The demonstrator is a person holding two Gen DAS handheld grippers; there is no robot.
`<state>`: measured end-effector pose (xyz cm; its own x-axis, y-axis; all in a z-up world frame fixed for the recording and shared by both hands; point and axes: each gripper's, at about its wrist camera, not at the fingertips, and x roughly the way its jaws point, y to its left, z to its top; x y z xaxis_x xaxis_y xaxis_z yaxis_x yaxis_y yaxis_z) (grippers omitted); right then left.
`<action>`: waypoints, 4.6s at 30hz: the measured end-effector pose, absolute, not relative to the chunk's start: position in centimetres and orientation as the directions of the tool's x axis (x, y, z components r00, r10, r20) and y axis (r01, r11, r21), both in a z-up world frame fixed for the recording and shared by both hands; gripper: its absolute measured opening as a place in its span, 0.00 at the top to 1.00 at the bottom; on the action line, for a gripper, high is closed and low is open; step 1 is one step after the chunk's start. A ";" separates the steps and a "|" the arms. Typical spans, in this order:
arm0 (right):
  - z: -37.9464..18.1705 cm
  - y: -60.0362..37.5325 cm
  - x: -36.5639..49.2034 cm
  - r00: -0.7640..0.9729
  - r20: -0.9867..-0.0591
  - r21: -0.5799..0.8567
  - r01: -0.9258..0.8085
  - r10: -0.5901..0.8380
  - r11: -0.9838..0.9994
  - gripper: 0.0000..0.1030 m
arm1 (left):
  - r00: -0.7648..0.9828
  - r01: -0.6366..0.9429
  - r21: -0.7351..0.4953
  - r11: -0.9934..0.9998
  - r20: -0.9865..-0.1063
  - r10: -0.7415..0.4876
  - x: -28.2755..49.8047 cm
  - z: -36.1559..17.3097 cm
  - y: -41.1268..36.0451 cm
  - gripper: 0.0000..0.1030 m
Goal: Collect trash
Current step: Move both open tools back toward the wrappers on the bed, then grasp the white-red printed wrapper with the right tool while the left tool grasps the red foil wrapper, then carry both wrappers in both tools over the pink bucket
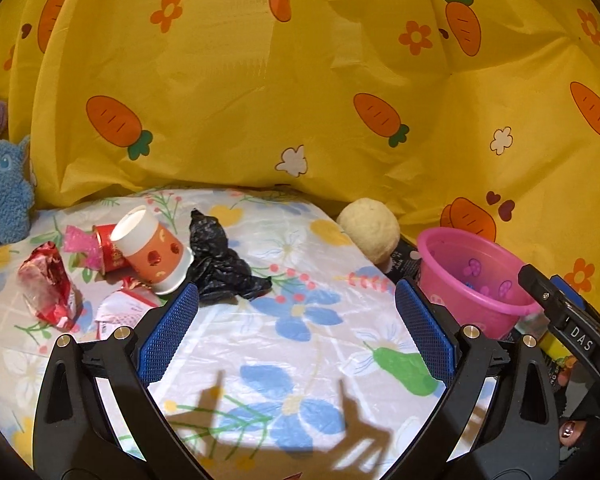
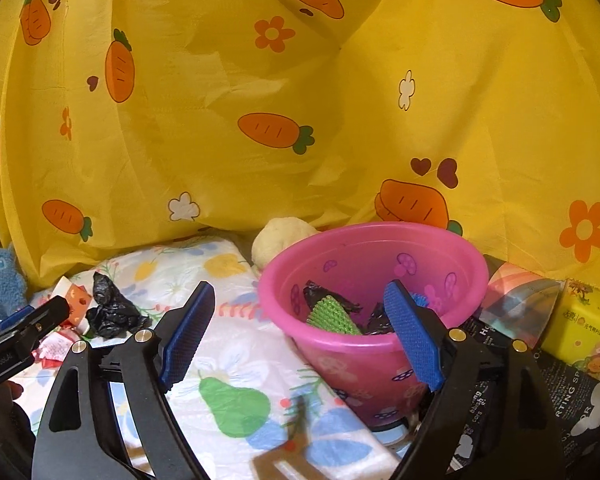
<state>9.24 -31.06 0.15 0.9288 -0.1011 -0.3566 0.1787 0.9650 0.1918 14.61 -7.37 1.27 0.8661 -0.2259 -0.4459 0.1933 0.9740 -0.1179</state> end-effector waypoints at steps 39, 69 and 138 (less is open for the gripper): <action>-3.3 -2.0 16.5 0.774 -0.559 0.064 -0.316 0.297 0.946 0.18 | 0.855 -0.303 -0.099 0.948 -0.468 0.224 11.6 0.8 16.0 0.06; -4.5 -4.2 17.7 0.695 -0.609 0.197 -0.335 0.383 0.921 0.93 | 0.811 -0.217 -0.082 0.973 -0.570 0.133 16.9 -1.5 14.9 0.08; 2.0 -38.1 9.9 0.925 -0.358 0.234 0.221 -0.128 0.947 0.97 | 0.612 0.618 -0.133 0.775 -0.537 -0.581 19.3 2.5 -24.0 0.98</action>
